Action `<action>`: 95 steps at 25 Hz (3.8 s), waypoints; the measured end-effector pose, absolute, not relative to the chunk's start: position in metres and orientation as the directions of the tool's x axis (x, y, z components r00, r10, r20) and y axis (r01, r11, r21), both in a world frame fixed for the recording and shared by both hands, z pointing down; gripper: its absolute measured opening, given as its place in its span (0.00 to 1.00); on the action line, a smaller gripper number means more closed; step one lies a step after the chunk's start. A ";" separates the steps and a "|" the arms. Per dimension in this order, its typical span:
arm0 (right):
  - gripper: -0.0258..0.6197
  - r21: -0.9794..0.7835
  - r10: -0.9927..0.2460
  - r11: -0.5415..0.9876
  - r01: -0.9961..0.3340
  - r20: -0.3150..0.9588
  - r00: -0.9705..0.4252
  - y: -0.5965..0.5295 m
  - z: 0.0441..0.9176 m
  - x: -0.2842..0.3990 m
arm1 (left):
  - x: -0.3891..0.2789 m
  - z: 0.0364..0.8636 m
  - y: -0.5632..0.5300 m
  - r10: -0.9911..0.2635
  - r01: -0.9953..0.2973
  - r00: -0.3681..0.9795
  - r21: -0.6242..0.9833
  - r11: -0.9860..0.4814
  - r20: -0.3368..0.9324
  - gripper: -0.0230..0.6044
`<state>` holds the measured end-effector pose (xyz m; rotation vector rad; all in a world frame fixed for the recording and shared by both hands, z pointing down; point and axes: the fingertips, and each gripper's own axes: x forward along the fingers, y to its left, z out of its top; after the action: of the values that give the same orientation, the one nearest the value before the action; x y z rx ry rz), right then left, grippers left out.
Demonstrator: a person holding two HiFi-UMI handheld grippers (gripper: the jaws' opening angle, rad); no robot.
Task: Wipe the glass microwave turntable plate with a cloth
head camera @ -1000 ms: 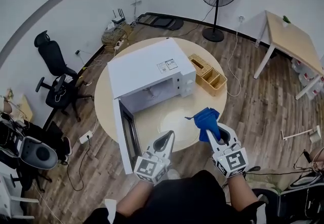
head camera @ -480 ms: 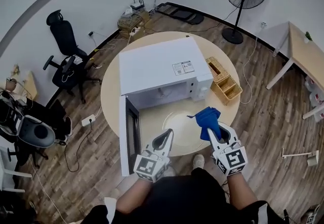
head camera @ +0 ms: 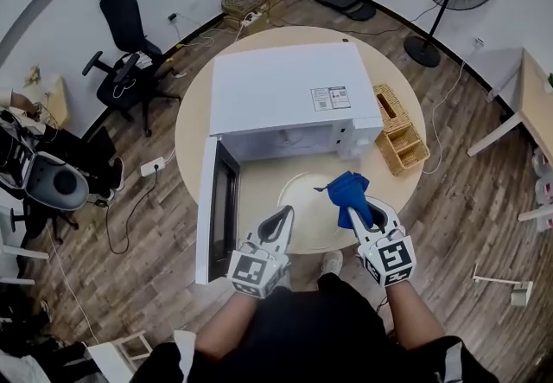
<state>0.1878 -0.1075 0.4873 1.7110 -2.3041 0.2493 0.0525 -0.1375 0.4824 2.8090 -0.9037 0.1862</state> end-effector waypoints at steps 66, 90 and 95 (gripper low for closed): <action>0.16 0.166 -0.530 0.664 -0.729 0.793 -0.301 -0.222 0.713 0.084 | -0.008 0.526 -0.158 -0.721 -0.774 0.626 0.124 -0.621 0.296 0.05; 0.16 0.236 -0.596 0.381 -0.894 0.802 -0.042 -0.222 0.714 0.220 | 0.009 0.528 -0.155 -0.679 -0.731 0.676 0.139 -0.669 0.288 0.05; 0.16 0.269 -0.607 0.394 -0.879 0.794 -0.029 -0.221 0.713 0.220 | 0.007 0.529 -0.150 -0.682 -0.734 0.672 0.140 -0.664 0.290 0.05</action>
<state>0.2197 -0.2207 0.7126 1.3082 -1.7325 0.3702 0.0065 -0.1503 0.5287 2.6419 -1.1399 0.3120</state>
